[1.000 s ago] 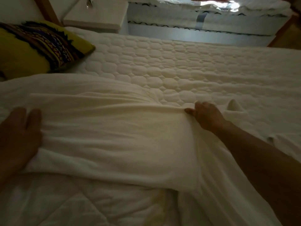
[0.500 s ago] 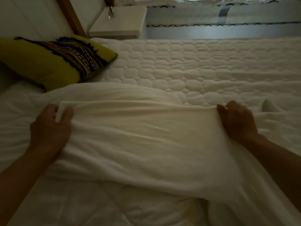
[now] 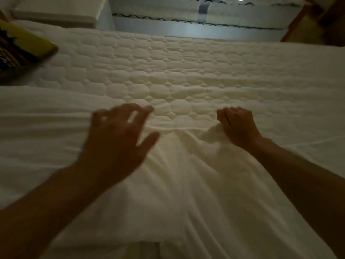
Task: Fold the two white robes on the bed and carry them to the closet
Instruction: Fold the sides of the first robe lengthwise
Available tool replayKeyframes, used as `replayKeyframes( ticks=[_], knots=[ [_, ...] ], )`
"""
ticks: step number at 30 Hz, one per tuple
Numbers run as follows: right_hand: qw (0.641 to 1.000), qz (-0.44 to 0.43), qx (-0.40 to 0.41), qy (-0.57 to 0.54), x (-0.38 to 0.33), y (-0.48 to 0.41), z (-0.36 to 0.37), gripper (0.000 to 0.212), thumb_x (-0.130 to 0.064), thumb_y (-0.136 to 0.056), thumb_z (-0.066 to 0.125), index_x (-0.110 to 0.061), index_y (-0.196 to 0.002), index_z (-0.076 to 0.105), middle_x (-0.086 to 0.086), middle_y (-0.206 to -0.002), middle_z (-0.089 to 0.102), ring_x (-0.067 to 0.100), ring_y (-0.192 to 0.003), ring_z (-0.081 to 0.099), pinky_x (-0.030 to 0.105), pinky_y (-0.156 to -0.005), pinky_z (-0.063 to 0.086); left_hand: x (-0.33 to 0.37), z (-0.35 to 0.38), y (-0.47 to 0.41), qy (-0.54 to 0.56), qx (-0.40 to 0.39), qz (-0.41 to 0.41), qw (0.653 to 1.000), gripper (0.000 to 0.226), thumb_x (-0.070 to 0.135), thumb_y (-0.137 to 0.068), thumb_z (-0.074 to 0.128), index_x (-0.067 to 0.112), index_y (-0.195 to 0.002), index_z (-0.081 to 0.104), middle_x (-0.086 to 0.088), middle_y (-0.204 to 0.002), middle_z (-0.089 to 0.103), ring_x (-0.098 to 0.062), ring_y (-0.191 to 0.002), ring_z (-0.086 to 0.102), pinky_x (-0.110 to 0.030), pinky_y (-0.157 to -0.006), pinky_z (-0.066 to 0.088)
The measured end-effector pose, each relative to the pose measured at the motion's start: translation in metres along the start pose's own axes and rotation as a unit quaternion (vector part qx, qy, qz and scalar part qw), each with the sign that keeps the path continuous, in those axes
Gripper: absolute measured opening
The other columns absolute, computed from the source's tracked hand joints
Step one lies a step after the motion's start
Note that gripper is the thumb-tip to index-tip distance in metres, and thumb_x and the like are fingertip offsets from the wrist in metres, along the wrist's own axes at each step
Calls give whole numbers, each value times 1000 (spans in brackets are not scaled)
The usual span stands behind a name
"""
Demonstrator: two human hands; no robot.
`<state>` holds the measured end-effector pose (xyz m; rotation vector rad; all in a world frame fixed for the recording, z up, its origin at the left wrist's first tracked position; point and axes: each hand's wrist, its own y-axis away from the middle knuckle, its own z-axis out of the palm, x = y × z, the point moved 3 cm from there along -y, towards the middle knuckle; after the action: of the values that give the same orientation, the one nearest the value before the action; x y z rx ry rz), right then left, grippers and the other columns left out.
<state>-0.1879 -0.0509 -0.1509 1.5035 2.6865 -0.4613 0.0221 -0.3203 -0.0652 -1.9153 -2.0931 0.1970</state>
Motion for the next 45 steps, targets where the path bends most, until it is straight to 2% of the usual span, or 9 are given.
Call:
replayKeyframes(
  ticks=[3, 8, 13, 18, 22, 30, 39, 43, 45],
  knots=[
    [995, 22, -87, 38, 37, -10, -10, 71, -56, -93, 13, -21, -85, 73, 0, -83, 71, 27, -83, 65, 46, -93, 43, 80, 68, -10, 4, -139, 61, 988, 67, 66, -97, 23, 30, -151, 39, -9, -152, 47, -29, -141, 43, -55, -114, 30],
    [951, -143, -234, 146, 48, -4, -3, 73, -69, -93, 4, -37, -100, 69, -19, -123, 64, 15, -131, 44, 57, -118, -1, 37, 146, 38, -49, -192, 25, 980, 70, 57, -100, 19, 14, -150, 43, -18, -156, 40, -35, -145, 37, -56, -120, 18],
    [924, -110, -334, 149, 58, -60, -16, 91, -81, -85, 3, -22, -73, 70, -3, -76, 62, 18, -83, 58, 43, -99, 42, 40, 154, 33, -3, -150, 39, 988, 64, 49, -99, 33, 16, -153, 38, -12, -162, 31, -31, -150, 28, -57, -119, 20],
    [944, 25, -321, 76, 65, -97, -11, 82, -77, -92, 23, -14, -85, 74, 3, -85, 65, 23, -86, 60, 39, -84, 45, 38, 159, 30, 24, -130, 41, 990, 63, 48, -98, 37, 16, -152, 40, -12, -162, 30, -30, -150, 27, -57, -119, 22],
    [959, 185, -122, -177, 96, -66, 1, 43, -48, -103, 44, -20, -91, 74, -1, -84, 74, 21, -83, 70, 43, -87, 56, 34, 165, 28, 32, -122, 40, 991, 64, 49, -96, 38, 17, -151, 42, -12, -161, 32, -30, -150, 29, -58, -119, 23],
    [654, 328, -314, -606, 124, -13, 7, 45, -7, -90, 57, -21, -133, 62, 14, -130, 65, 33, -114, 66, 41, -90, 59, 34, 167, 27, 25, -114, 41, 992, 64, 49, -95, 39, 15, -150, 44, -14, -159, 35, -32, -148, 32, -60, -117, 24],
    [822, 130, -524, -180, 111, -68, -29, 15, -7, -89, 66, -13, -93, 79, 6, -97, 74, 26, -96, 69, 34, -81, 57, 37, 167, 27, 15, -87, 51, 995, 64, 47, -96, 40, 13, -150, 44, -16, -158, 37, -35, -146, 35, -60, -117, 25],
    [912, -9, -400, 92, 68, -118, -37, 13, -18, -91, 65, -19, -89, 78, 4, -87, 72, 19, -79, 64, 31, -69, 49, 35, 166, 27, 10, -85, 47, 995, 64, 46, -95, 42, 13, -150, 44, -16, -158, 37, -34, -146, 35, -59, -118, 24],
    [944, 56, -321, 49, 68, -134, -35, 19, -14, -92, 60, -16, -81, 75, 7, -87, 72, 21, -78, 67, 31, -67, 51, 35, 168, 27, 13, -84, 44, 995, 64, 47, -96, 42, 13, -149, 44, -16, -157, 38, -34, -146, 35, -59, -117, 24]
  ],
)
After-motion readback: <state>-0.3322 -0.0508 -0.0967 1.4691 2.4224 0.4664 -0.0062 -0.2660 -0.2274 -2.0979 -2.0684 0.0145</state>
